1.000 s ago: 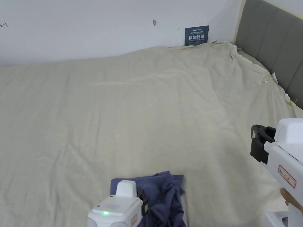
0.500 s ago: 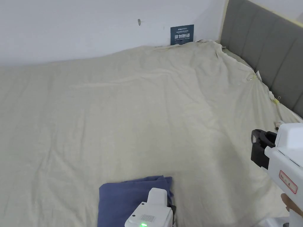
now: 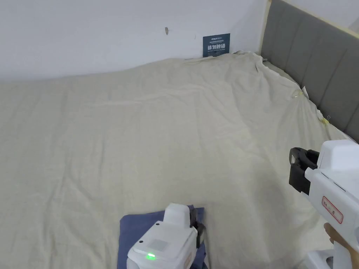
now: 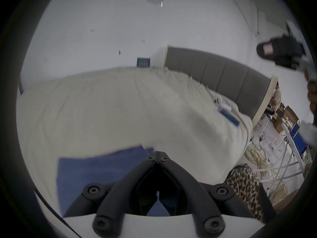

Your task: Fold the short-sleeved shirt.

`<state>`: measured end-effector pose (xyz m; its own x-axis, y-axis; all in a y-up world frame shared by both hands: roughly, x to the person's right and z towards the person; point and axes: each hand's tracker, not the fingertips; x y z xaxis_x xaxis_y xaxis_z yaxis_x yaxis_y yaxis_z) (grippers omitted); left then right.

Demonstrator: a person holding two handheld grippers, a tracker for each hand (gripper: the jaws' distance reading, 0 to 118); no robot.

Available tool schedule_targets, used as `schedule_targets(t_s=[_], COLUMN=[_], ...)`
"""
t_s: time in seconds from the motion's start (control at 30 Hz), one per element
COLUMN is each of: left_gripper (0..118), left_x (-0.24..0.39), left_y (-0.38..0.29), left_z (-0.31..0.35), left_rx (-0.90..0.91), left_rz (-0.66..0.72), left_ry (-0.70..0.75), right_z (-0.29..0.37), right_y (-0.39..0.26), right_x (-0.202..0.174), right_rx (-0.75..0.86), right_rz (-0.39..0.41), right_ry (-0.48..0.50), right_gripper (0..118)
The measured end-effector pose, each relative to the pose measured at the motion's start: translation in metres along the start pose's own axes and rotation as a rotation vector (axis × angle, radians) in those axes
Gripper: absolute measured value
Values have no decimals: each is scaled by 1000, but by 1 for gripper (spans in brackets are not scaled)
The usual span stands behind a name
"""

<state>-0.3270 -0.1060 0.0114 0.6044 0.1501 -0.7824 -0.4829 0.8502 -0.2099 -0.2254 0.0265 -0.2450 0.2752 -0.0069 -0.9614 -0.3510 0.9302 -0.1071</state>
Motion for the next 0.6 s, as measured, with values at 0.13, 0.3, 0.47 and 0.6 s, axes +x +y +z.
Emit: schedule_targets(t_s=[0.13,0.3,0.47,0.6], left_gripper=[0,0,0,0], left_x=[-19,-44,-74,-98], left_y=[41,80,100,108], left_z=[34,73,103,123], left_rx=[137,301,402,449], left_rz=[-11,-65,-94,-114], left_ry=[35,153,261,369], right_z=[3,6,10,10], right_y=[10,26,36,41], right_x=[-13,-37,-66,-83], right_rx=[41,107,172,210], right_rz=[6,16,36,51], right_ry=[26,54,69,80], right_gripper=[0,0,0,0])
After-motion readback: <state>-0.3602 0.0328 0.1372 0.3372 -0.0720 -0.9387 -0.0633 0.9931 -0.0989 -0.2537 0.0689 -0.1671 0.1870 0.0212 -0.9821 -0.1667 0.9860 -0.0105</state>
